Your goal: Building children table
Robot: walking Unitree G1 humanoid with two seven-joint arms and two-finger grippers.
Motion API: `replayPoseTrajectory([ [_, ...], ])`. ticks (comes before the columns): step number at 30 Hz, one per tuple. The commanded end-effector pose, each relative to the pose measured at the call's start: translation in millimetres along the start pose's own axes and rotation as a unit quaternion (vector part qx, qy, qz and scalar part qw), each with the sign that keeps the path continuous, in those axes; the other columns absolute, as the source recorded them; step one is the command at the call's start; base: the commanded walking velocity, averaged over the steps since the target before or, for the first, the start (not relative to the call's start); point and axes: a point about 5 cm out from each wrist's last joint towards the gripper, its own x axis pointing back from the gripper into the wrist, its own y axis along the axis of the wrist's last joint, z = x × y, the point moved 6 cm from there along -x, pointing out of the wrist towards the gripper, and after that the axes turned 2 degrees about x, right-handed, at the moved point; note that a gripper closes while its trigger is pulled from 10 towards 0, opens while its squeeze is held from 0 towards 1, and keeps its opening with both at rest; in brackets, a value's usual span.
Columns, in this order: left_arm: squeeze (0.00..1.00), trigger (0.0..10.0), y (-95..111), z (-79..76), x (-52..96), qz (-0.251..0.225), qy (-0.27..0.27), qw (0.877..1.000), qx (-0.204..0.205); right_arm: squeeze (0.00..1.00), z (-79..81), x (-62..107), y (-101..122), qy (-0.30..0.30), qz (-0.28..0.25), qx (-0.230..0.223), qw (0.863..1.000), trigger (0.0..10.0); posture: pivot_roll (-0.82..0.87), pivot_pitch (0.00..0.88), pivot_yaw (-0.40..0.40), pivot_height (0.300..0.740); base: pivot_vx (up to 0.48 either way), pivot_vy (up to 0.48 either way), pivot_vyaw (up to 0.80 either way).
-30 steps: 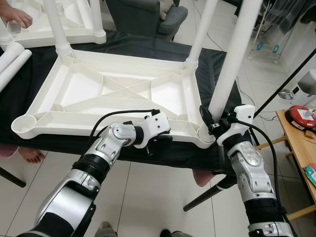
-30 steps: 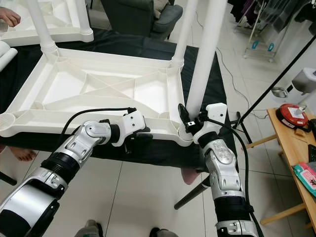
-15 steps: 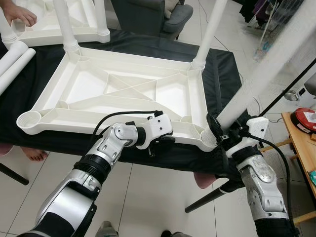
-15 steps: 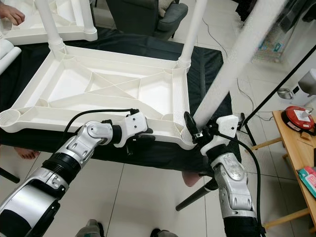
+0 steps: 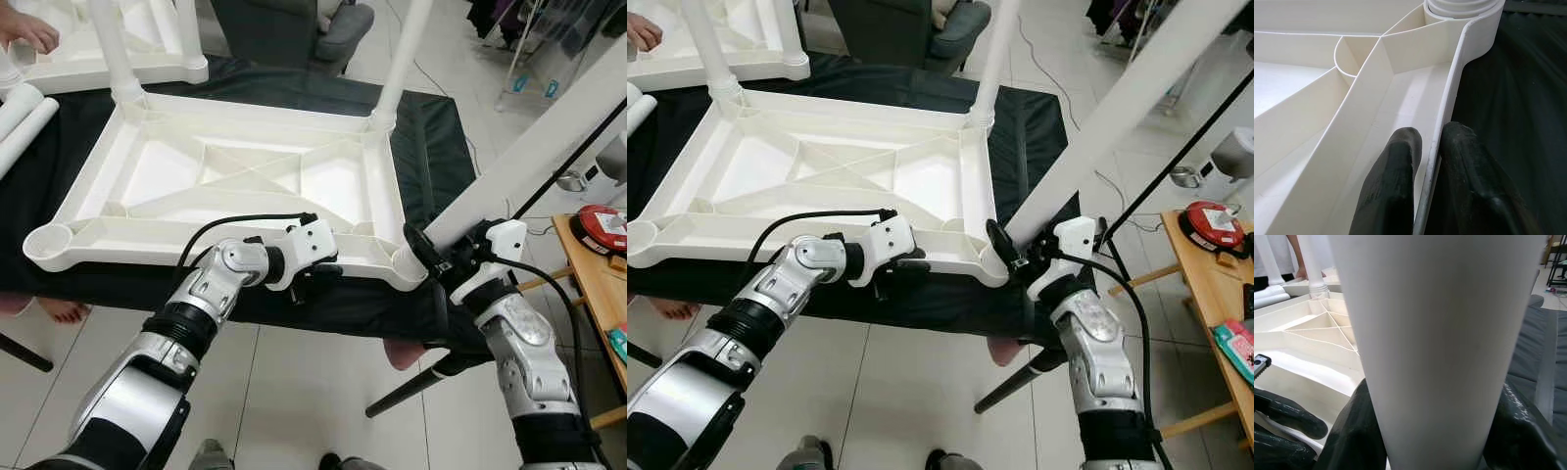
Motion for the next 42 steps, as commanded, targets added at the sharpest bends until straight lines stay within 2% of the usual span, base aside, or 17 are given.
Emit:
replayPoseTrajectory([
  [1, 0.00, 10.0, -4, 14.6, 5.4, 0.010, 0.043, 0.999, 0.001, 0.00, 13.5, 29.8, -93, 0.003, 0.189, -0.061, 0.980, 10.0, 0.14, 0.162, -0.009, 0.740, 0.000, 0.000, 0.00],
  [2, 0.00, 10.0, -4, 14.7, 5.4, 0.010, 0.043, 0.999, 0.001, 0.00, 12.1, 26.9, -93, 0.008, 0.198, -0.053, 0.979, 10.0, 0.14, 0.161, -0.010, 0.740, 0.000, 0.000, 0.00],
  [6, 0.00, 10.0, -4, 15.3, 5.4, 0.009, 0.045, 0.999, 0.002, 0.00, 15.3, 17.3, -88, 0.031, 0.210, -0.091, 0.973, 10.0, 0.15, 0.160, -0.014, 0.740, 0.000, 0.000, 0.00],
  [7, 0.00, 10.0, -4, 15.2, 5.7, 0.010, 0.045, 0.999, 0.002, 0.00, 15.8, 16.3, -87, 0.034, 0.207, -0.086, 0.974, 10.0, 0.15, 0.160, -0.014, 0.740, 0.000, 0.000, 0.00],
  [14, 0.00, 10.0, -5, 16.0, 6.9, 0.011, 0.047, 0.999, 0.004, 0.00, 21.8, 21.8, -97, 0.047, 0.225, -0.094, 0.969, 10.0, 0.15, 0.161, -0.016, 0.740, 0.000, 0.000, 0.00],
  [17, 0.00, 10.0, -5, 16.2, 7.1, 0.011, 0.047, 0.999, 0.004, 0.00, 22.5, 25.9, -104, 0.045, 0.236, -0.099, 0.965, 10.0, 0.15, 0.163, -0.014, 0.740, 0.000, 0.000, 0.00],
  [21, 0.00, 10.0, -5, 16.1, 7.0, 0.011, 0.046, 0.999, 0.003, 0.00, 11.3, 27.3, -111, -0.006, 0.247, -0.079, 0.966, 10.0, 0.15, 0.163, -0.012, 0.740, 0.000, 0.000, 0.00],
  [23, 0.00, 10.0, -5, 16.1, 7.0, 0.011, 0.046, 0.999, 0.003, 0.00, 11.3, 27.3, -111, -0.006, 0.247, -0.079, 0.966, 10.0, 0.15, 0.163, -0.012, 0.740, 0.000, 0.000, 0.00],
  [24, 0.00, 10.0, -5, 15.8, 6.8, 0.011, 0.046, 0.999, 0.004, 0.00, -0.1, 28.2, -118, -0.073, 0.255, -0.076, 0.961, 10.0, 0.15, 0.163, -0.012, 0.740, 0.000, 0.000, 0.00],
  [26, 0.00, 10.0, -5, 15.5, 6.4, 0.010, 0.046, 0.999, 0.004, 0.00, -11.1, 32.7, -126, -0.152, 0.263, -0.074, 0.950, 10.0, 0.15, 0.163, -0.012, 0.740, 0.000, 0.000, 0.00],
  [27, 0.00, 10.0, -5, 15.5, 6.4, 0.010, 0.046, 0.999, 0.004, 0.00, -11.1, 32.7, -126, -0.152, 0.263, -0.074, 0.950, 10.0, 0.15, 0.163, -0.012, 0.740, 0.000, 0.000, 0.00],
  [29, 0.00, 10.0, -5, 14.8, 6.6, 0.010, 0.045, 0.999, 0.005, 0.00, -15.4, 38.7, -131, -0.216, 0.264, -0.076, 0.937, 10.0, 0.15, 0.163, -0.012, 0.740, 0.000, 0.000, 0.00],
  [35, 0.00, 10.0, -4, 14.9, 5.9, 0.009, 0.045, 0.999, 0.005, 0.00, -16.3, 43.7, -132, -0.264, 0.254, -0.086, 0.926, 10.0, 0.15, 0.161, -0.012, 0.740, 0.000, 0.000, 0.00],
  [38, 0.00, 10.0, -2, 15.9, 4.5, 0.008, 0.047, 0.999, 0.006, 0.00, -16.9, 52.2, -140, -0.310, 0.269, -0.094, 0.907, 10.0, 0.15, 0.160, -0.012, 0.740, 0.000, 0.000, 0.00],
  [39, 0.00, 10.0, -2, 15.9, 4.5, 0.008, 0.047, 0.999, 0.006, 0.00, -16.9, 52.2, -140, -0.310, 0.269, -0.094, 0.907, 10.0, 0.15, 0.160, -0.012, 0.740, 0.000, 0.000, 0.00],
  [41, 0.00, 10.0, -1, 16.2, 3.9, 0.006, 0.048, 0.999, 0.007, 0.00, -17.8, 55.6, -141, -0.331, 0.277, -0.086, 0.898, 10.0, 0.15, 0.160, -0.012, 0.740, 0.000, 0.000, 0.00],
  [42, 0.00, 10.0, 0, 16.3, 3.3, 0.005, 0.048, 0.999, 0.008, 0.00, -17.8, 59.2, -142, -0.356, 0.283, -0.081, 0.887, 10.0, 0.15, 0.160, -0.013, 0.740, 0.000, 0.000, 0.00],
])
